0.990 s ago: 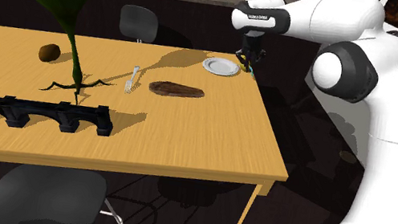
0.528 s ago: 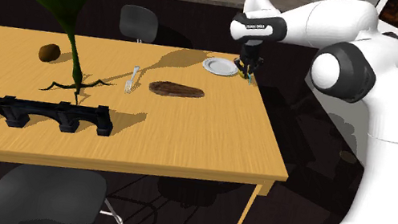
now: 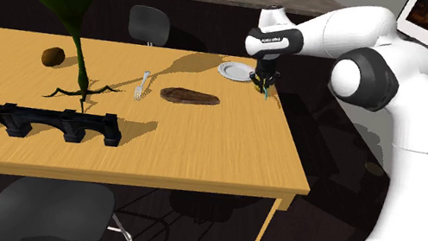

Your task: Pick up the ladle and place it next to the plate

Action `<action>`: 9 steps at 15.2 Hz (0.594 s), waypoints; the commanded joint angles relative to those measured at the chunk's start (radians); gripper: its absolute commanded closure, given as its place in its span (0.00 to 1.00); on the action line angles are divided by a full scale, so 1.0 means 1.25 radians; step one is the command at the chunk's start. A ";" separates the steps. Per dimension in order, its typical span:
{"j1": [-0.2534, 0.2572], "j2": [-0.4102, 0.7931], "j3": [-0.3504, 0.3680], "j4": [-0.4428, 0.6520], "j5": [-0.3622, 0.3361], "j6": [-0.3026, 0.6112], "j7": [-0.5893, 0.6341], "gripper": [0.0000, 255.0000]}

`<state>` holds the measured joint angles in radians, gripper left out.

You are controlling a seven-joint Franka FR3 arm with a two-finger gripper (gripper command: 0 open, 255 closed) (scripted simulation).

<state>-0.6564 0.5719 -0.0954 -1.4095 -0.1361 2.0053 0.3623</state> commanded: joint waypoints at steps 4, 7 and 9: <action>-0.001 0.021 0.000 -0.029 -0.002 0.050 0.007 1.00; -0.001 0.021 0.000 -0.029 -0.002 0.050 0.007 1.00; -0.001 0.021 0.000 -0.029 -0.002 0.050 0.007 1.00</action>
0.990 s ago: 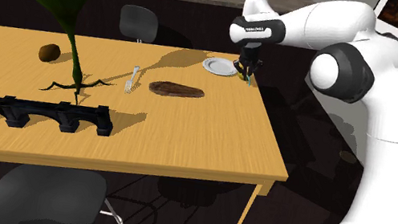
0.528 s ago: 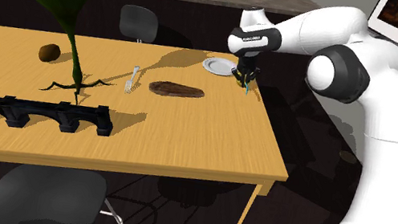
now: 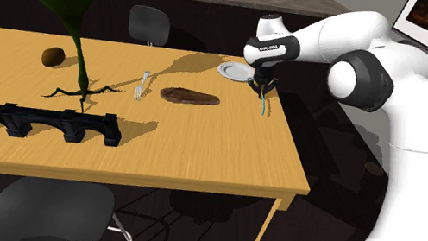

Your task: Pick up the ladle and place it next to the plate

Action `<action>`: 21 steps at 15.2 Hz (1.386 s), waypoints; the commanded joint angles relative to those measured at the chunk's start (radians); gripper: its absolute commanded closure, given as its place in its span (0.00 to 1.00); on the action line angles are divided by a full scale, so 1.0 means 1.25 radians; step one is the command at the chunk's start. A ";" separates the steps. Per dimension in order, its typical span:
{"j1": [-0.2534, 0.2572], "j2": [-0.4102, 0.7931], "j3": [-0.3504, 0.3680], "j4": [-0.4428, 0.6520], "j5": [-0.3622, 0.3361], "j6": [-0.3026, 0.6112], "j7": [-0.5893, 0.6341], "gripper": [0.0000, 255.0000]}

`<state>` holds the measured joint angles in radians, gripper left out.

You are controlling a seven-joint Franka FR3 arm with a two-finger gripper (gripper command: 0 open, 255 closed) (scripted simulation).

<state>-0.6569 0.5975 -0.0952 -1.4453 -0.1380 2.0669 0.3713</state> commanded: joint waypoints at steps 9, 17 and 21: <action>0.000 0.000 0.000 0.000 0.000 0.000 0.000 0.00; 0.009 -0.035 0.002 0.046 0.001 -0.081 -0.002 0.00; 0.009 -0.035 0.002 0.046 0.001 -0.081 -0.002 0.00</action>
